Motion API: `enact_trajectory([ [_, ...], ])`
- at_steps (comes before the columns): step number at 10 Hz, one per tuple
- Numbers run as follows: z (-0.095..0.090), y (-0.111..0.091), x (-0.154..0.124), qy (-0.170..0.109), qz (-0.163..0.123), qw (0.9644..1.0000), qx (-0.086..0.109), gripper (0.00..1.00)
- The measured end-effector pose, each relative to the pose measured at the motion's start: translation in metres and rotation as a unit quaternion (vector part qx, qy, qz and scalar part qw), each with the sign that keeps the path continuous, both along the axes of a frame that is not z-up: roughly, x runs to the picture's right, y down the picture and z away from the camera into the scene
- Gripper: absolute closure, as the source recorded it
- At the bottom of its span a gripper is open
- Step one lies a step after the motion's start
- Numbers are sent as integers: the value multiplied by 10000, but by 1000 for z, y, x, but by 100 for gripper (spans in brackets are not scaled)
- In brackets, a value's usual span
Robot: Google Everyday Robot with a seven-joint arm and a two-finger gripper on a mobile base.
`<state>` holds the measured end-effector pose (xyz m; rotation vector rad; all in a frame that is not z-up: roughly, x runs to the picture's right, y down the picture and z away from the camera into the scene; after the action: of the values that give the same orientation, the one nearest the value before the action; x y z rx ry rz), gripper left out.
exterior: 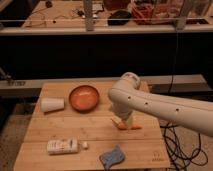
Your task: Move the arm in a circular motion
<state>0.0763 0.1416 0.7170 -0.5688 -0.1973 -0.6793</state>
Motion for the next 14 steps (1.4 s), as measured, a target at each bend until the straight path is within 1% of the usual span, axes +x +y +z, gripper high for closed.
enact_trajectory([
  [2,5,-7,-15,-81,-152,9999,17,20],
  [3,5,-7,-17,-89,-198,9998,15,20],
  [5,10,-16,-35,-194,-372,9991,37,20],
  [6,12,-18,-37,-193,-425,9989,46,20],
  [9,14,-22,-56,-277,-591,9978,82,20],
  [11,19,-31,-60,-279,-674,9973,97,20],
  [12,22,-38,-71,-334,-716,9968,129,20],
  [14,28,-45,-80,-377,-819,9958,160,20],
])
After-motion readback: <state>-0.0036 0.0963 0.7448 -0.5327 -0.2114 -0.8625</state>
